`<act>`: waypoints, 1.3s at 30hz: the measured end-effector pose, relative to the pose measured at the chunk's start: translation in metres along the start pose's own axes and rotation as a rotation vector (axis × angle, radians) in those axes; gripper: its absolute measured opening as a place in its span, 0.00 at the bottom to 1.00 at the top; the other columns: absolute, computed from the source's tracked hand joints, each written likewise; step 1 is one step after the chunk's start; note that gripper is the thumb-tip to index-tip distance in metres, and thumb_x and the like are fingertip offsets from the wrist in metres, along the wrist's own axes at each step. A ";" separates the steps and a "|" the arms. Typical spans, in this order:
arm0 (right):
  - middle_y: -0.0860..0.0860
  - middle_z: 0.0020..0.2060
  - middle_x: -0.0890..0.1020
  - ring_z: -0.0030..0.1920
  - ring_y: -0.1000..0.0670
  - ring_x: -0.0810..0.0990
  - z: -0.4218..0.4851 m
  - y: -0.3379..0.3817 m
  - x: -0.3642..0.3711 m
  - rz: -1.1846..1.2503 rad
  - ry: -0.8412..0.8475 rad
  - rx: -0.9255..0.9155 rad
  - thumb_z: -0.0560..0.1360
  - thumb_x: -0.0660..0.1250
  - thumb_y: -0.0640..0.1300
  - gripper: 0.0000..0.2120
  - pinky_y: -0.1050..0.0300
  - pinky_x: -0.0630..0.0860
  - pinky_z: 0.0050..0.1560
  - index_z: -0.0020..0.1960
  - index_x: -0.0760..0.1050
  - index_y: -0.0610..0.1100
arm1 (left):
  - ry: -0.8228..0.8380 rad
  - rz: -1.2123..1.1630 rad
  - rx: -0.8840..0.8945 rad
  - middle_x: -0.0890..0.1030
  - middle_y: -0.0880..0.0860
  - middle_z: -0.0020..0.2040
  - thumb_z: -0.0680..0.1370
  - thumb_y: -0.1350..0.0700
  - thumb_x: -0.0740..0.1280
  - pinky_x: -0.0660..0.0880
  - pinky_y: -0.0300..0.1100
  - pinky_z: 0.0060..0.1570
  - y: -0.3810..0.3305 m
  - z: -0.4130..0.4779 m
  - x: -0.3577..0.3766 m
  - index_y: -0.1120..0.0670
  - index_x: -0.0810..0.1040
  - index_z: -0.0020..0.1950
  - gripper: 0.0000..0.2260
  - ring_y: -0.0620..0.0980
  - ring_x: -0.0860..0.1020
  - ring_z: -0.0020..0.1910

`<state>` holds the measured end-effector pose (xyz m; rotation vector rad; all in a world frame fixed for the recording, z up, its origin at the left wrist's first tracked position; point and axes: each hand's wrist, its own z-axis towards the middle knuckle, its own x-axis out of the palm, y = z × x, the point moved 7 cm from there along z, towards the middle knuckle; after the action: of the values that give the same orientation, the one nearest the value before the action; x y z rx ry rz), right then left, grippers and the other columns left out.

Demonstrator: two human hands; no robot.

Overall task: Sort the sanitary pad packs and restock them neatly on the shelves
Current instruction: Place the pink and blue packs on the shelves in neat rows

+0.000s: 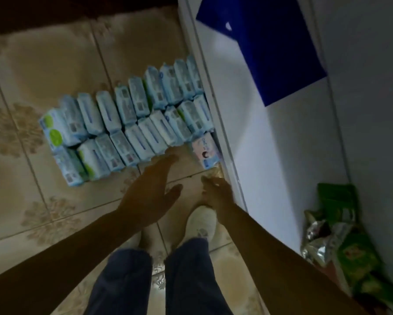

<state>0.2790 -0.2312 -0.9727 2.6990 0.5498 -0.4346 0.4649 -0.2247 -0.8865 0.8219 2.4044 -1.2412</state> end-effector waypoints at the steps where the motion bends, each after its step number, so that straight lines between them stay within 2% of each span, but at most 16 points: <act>1: 0.48 0.47 0.79 0.50 0.46 0.79 0.028 -0.005 0.007 0.084 -0.028 0.041 0.76 0.68 0.53 0.21 0.49 0.79 0.53 0.63 0.72 0.42 | 0.032 -0.001 -0.015 0.64 0.49 0.75 0.79 0.50 0.65 0.63 0.37 0.65 0.009 0.013 0.018 0.49 0.57 0.77 0.29 0.48 0.67 0.70; 4: 0.45 0.53 0.76 0.53 0.43 0.77 0.093 -0.015 0.018 0.316 -0.079 0.138 0.75 0.69 0.56 0.27 0.51 0.78 0.42 0.68 0.67 0.45 | 0.097 0.024 -0.016 0.66 0.49 0.73 0.79 0.50 0.64 0.66 0.39 0.62 0.035 0.046 0.057 0.47 0.58 0.76 0.27 0.48 0.68 0.69; 6: 0.44 0.57 0.75 0.56 0.42 0.76 0.119 -0.016 0.024 0.440 -0.018 0.155 0.74 0.69 0.57 0.27 0.50 0.78 0.43 0.67 0.67 0.47 | 0.137 0.022 -0.014 0.67 0.49 0.73 0.79 0.51 0.65 0.64 0.38 0.62 0.047 0.060 0.071 0.48 0.59 0.76 0.27 0.48 0.68 0.69; 8: 0.43 0.57 0.78 0.52 0.44 0.78 0.133 -0.011 0.028 0.570 0.040 0.103 0.75 0.69 0.54 0.20 0.49 0.80 0.45 0.62 0.71 0.45 | 0.156 0.006 -0.037 0.68 0.49 0.72 0.79 0.52 0.65 0.64 0.38 0.62 0.058 0.066 0.074 0.48 0.62 0.75 0.26 0.48 0.69 0.68; 11: 0.43 0.56 0.78 0.46 0.48 0.79 0.122 -0.007 0.024 0.646 -0.015 0.067 0.76 0.69 0.46 0.18 0.51 0.80 0.48 0.63 0.71 0.42 | 0.162 -0.027 -0.069 0.69 0.48 0.72 0.78 0.52 0.67 0.64 0.35 0.59 0.062 0.060 0.065 0.49 0.64 0.74 0.25 0.47 0.70 0.67; 14: 0.42 0.57 0.78 0.51 0.45 0.80 0.083 -0.005 0.013 0.618 -0.103 0.057 0.76 0.70 0.45 0.17 0.49 0.80 0.48 0.61 0.70 0.42 | 0.180 -0.084 -0.118 0.69 0.48 0.72 0.76 0.50 0.69 0.66 0.39 0.63 0.047 0.042 0.047 0.49 0.63 0.74 0.28 0.48 0.69 0.69; 18: 0.42 0.57 0.79 0.53 0.46 0.80 -0.023 0.012 -0.009 0.606 -0.153 0.008 0.76 0.68 0.45 0.20 0.54 0.82 0.44 0.66 0.70 0.42 | 0.133 -0.318 -0.236 0.68 0.50 0.71 0.71 0.49 0.74 0.69 0.47 0.65 0.009 0.007 0.010 0.50 0.61 0.75 0.36 0.49 0.69 0.67; 20: 0.45 0.54 0.80 0.51 0.48 0.81 -0.085 0.031 -0.018 0.639 -0.104 -0.046 0.76 0.68 0.47 0.19 0.52 0.82 0.48 0.66 0.71 0.44 | 0.088 -0.528 -0.301 0.67 0.51 0.70 0.69 0.50 0.75 0.70 0.45 0.63 -0.015 -0.013 -0.014 0.50 0.58 0.76 0.40 0.49 0.69 0.66; 22: 0.46 0.55 0.81 0.52 0.47 0.82 -0.147 0.056 -0.022 0.673 -0.010 -0.087 0.77 0.66 0.49 0.18 0.47 0.80 0.54 0.65 0.71 0.46 | 0.070 -0.687 -0.323 0.67 0.51 0.70 0.63 0.43 0.75 0.69 0.42 0.59 -0.046 -0.037 -0.042 0.49 0.56 0.76 0.47 0.48 0.68 0.65; 24: 0.45 0.56 0.82 0.53 0.47 0.83 -0.211 0.085 -0.026 0.743 0.087 -0.140 0.77 0.65 0.50 0.18 0.49 0.80 0.53 0.65 0.72 0.48 | 0.077 -0.762 -0.238 0.71 0.49 0.67 0.58 0.36 0.78 0.73 0.37 0.54 -0.089 -0.066 -0.073 0.50 0.58 0.75 0.51 0.48 0.71 0.65; 26: 0.47 0.55 0.83 0.52 0.49 0.83 -0.277 0.117 -0.036 0.773 0.152 -0.238 0.76 0.65 0.51 0.19 0.53 0.80 0.50 0.66 0.72 0.51 | 0.026 -0.828 -0.083 0.77 0.52 0.63 0.65 0.51 0.80 0.77 0.34 0.46 -0.137 -0.099 -0.113 0.55 0.62 0.72 0.42 0.49 0.77 0.61; 28: 0.48 0.53 0.83 0.50 0.50 0.84 -0.343 0.146 -0.053 0.687 0.153 -0.329 0.77 0.65 0.50 0.14 0.54 0.81 0.49 0.62 0.73 0.53 | -0.067 -0.920 0.030 0.79 0.54 0.61 0.71 0.64 0.74 0.77 0.35 0.48 -0.179 -0.136 -0.159 0.59 0.65 0.71 0.31 0.46 0.80 0.57; 30: 0.51 0.49 0.83 0.48 0.52 0.83 -0.407 0.170 -0.071 0.596 0.145 -0.405 0.78 0.65 0.50 0.09 0.55 0.81 0.49 0.58 0.73 0.54 | -0.164 -0.975 0.084 0.79 0.53 0.61 0.72 0.61 0.72 0.77 0.36 0.50 -0.216 -0.180 -0.204 0.59 0.67 0.70 0.28 0.45 0.80 0.57; 32: 0.50 0.49 0.82 0.49 0.51 0.83 -0.461 0.193 -0.089 0.506 0.161 -0.484 0.78 0.65 0.49 0.09 0.55 0.80 0.51 0.58 0.73 0.51 | -0.229 -1.022 0.127 0.79 0.51 0.61 0.74 0.58 0.71 0.78 0.38 0.51 -0.242 -0.216 -0.239 0.57 0.68 0.69 0.26 0.44 0.81 0.56; 35: 0.46 0.53 0.82 0.53 0.48 0.82 -0.534 0.211 -0.117 0.411 0.154 -0.606 0.76 0.68 0.48 0.15 0.53 0.80 0.52 0.61 0.74 0.45 | -0.229 -1.107 0.163 0.79 0.54 0.62 0.72 0.50 0.75 0.77 0.54 0.57 -0.270 -0.268 -0.276 0.54 0.68 0.69 0.29 0.52 0.80 0.59; 39: 0.52 0.60 0.77 0.56 0.57 0.78 -0.620 0.201 -0.181 0.383 -0.045 -0.814 0.75 0.69 0.50 0.21 0.63 0.79 0.50 0.66 0.69 0.52 | -0.202 -1.092 0.285 0.79 0.50 0.63 0.72 0.52 0.75 0.76 0.57 0.59 -0.308 -0.322 -0.308 0.48 0.68 0.70 0.28 0.51 0.78 0.61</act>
<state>0.3444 -0.2174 -0.2991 1.9310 0.1289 -0.1171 0.5126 -0.2101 -0.3470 -0.6916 2.5358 -1.9017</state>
